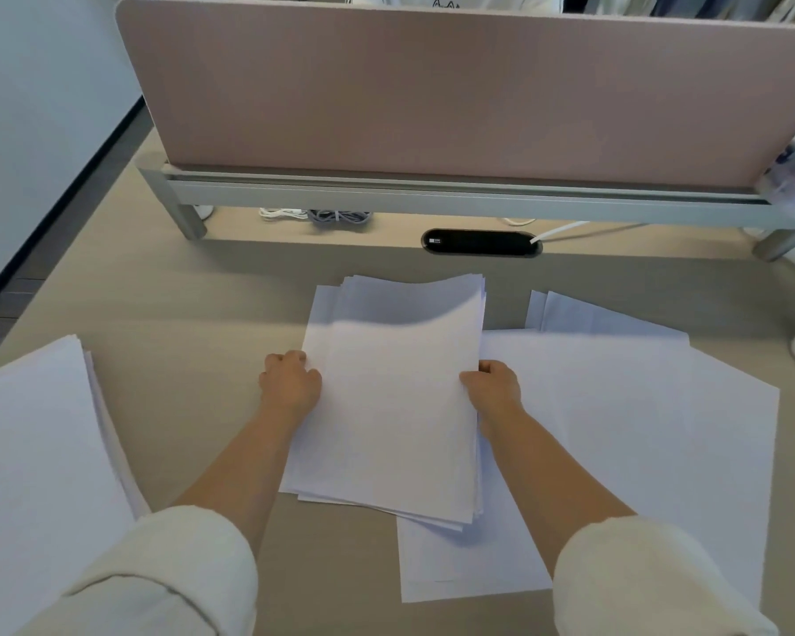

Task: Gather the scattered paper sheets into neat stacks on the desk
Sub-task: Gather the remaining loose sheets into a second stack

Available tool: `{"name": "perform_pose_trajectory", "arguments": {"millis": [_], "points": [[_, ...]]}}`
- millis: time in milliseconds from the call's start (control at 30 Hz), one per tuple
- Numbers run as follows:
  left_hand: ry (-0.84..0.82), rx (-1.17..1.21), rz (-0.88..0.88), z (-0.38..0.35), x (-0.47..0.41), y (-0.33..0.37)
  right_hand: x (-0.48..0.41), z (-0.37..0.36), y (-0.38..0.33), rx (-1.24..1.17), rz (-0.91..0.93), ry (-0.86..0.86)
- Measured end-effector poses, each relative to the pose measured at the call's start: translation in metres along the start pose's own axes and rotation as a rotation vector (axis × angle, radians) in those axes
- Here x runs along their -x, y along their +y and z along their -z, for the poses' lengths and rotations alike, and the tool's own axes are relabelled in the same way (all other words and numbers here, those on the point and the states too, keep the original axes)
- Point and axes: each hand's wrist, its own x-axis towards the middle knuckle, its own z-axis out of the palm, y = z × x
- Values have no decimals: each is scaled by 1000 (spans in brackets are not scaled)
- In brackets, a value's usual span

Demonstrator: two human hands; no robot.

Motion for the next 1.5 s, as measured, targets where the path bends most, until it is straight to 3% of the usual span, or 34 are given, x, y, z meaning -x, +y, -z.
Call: {"name": "perform_pose_trajectory", "arguments": {"millis": [133, 267, 533, 700, 900, 1100, 1233, 1300, 1400, 1500], "points": [[13, 68, -25, 1, -2, -4, 4, -8, -5, -64, 26, -50], [22, 100, -19, 1, -6, -4, 4, -17, -6, 53, 29, -89], [-55, 243, 126, 10, -13, -1, 7, -27, -13, 106, 3, -47], [-164, 499, 194, 20, -9, -4, 10, -23, -13, 95, -16, -36], [-434, 818, -25, 33, 22, 5, 12, -19, -8, 98, -6, -88], [-585, 1165, -144, 43, 62, 41, 22, 0, -13, 43, 16, -345], [-660, 1319, -121, 32, 98, 75, 28, 27, -5, -253, -54, -744], [-655, 1353, -90, 22, 109, 86, 26, 45, -1, -374, -87, -823], [-614, 1392, -26, 7, 119, 89, 15, 75, 7, -401, -43, -674], [-569, 1367, 19, -9, 127, 84, 2, 105, 18, -261, 74, -435]]}}
